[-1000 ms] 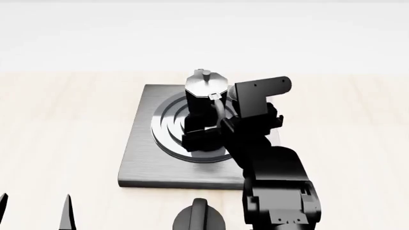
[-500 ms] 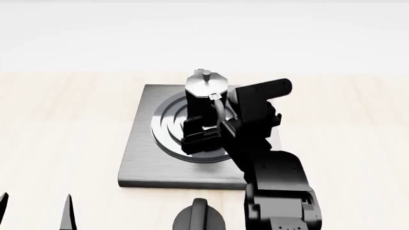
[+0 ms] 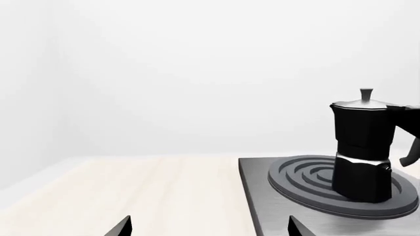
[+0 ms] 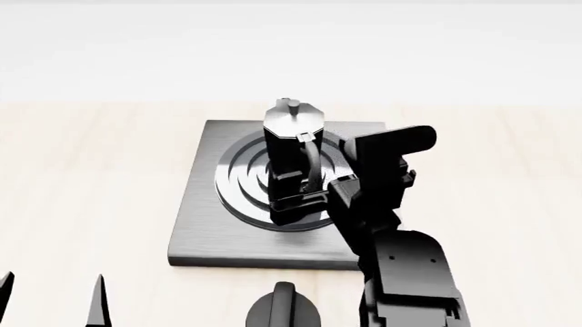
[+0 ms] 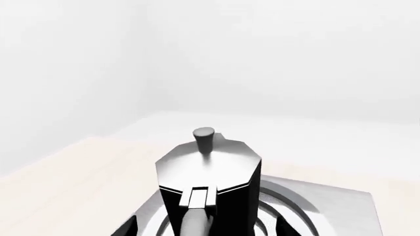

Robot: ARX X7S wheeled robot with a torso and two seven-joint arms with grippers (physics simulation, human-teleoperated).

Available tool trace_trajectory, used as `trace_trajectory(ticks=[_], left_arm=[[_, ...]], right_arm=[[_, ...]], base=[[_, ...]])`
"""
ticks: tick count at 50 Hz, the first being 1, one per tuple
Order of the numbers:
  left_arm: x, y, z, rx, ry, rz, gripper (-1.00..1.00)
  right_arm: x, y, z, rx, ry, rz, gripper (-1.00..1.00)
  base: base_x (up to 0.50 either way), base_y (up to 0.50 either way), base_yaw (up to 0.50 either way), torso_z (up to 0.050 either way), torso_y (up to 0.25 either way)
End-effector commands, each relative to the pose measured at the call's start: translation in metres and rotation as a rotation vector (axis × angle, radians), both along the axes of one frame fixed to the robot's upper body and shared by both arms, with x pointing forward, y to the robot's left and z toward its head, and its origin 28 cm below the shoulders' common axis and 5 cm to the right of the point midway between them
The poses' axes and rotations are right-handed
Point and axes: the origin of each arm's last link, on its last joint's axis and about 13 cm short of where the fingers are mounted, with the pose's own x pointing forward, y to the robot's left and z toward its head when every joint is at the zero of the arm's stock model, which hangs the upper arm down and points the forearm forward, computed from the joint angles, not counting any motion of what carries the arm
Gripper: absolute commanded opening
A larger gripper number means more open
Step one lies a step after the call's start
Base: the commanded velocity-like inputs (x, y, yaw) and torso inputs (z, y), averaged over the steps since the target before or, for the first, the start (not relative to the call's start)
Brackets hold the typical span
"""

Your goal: Put the moka pot on the stove.

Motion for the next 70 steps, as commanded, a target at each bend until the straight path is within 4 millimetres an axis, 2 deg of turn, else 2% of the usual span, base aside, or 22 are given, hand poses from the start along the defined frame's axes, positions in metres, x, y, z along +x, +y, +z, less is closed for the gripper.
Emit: trace_trajectory(ticks=[1, 20, 50, 60, 63, 70], left_arm=[[0.001, 0.000, 0.000, 0.000, -0.002, 0.000, 1.00], [0.001, -0.001, 0.001, -0.002, -0.004, -0.002, 1.00], [0.001, -0.001, 0.001, -0.003, -0.003, -0.002, 1.00], [0.003, -0.002, 0.001, -0.002, -0.003, -0.002, 1.00], [0.004, -0.002, 0.001, -0.002, -0.003, -0.002, 1.00], [0.005, -0.002, 0.001, -0.001, -0.003, 0.000, 1.00]], right_arm=[[-0.014, -0.001, 0.008, 0.010, -0.043, 0.003, 1.00], [-0.039, -0.004, 0.025, 0.032, -0.133, 0.014, 1.00], [-0.071, -0.005, 0.040, 0.049, -0.241, 0.034, 1.00], [-0.084, -0.011, 0.050, 0.067, -0.306, 0.019, 1.00], [-0.085, -0.011, 0.043, 0.057, -0.314, 0.009, 1.00], [-0.090, -0.012, 0.047, 0.063, -0.335, 0.008, 1.00]], base=[[0.00, 0.00, 0.00, 0.000, 0.000], [0.00, 0.00, 0.00, 0.000, 0.000], [0.00, 0.00, 0.00, 0.000, 0.000], [0.00, 0.00, 0.00, 0.000, 0.000], [0.00, 0.00, 0.00, 0.000, 0.000], [0.00, 0.00, 0.00, 0.000, 0.000]])
